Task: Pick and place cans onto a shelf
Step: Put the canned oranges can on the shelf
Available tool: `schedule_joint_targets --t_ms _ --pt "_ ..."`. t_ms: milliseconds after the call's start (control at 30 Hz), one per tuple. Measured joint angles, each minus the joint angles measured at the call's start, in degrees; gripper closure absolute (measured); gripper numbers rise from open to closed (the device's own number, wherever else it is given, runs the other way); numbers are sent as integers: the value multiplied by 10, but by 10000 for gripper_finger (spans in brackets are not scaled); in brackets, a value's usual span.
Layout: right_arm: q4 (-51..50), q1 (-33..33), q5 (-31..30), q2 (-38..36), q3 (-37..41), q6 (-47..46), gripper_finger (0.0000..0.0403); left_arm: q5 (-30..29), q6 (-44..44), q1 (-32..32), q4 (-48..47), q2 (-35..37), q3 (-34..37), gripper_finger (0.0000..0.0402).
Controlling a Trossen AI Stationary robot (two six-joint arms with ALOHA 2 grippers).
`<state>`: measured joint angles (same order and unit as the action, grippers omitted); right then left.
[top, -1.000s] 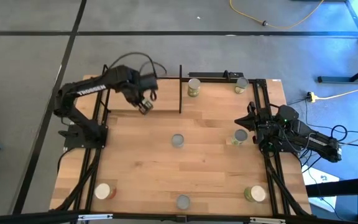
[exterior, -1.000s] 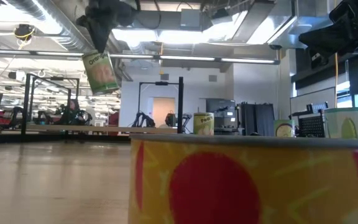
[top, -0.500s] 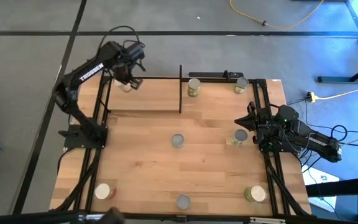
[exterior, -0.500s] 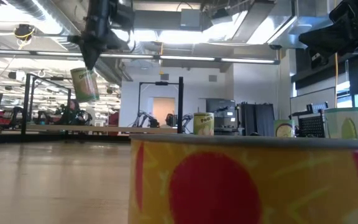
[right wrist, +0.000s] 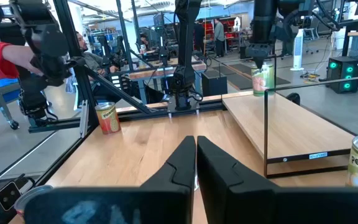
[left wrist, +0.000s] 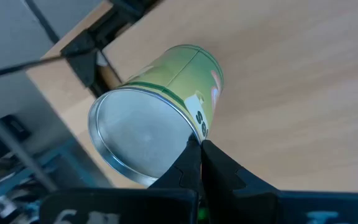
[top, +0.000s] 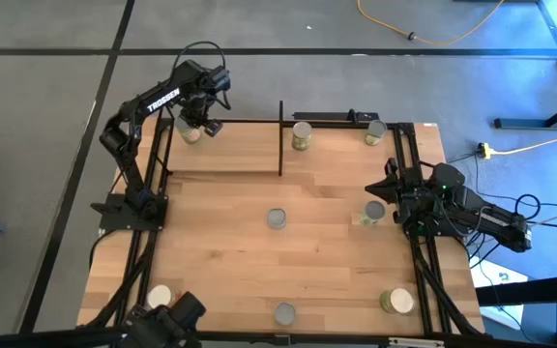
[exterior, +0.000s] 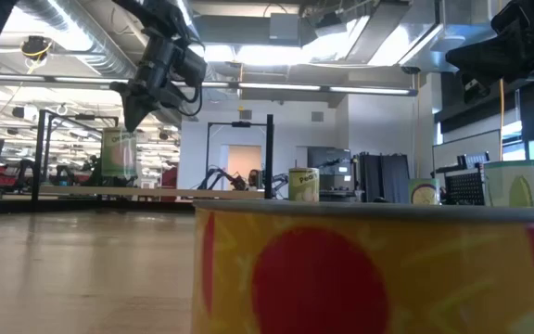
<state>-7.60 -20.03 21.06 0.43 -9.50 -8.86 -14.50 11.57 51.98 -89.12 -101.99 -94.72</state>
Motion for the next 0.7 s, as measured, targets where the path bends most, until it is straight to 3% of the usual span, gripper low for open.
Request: schedule_joint_targets --t_ms 500,700 --pt "0 0 0 0 0 0 384 -24 0 48 14 -10 0 401" --pt "0 0 0 0 0 1 384 5 0 60 26 -10 0 401"
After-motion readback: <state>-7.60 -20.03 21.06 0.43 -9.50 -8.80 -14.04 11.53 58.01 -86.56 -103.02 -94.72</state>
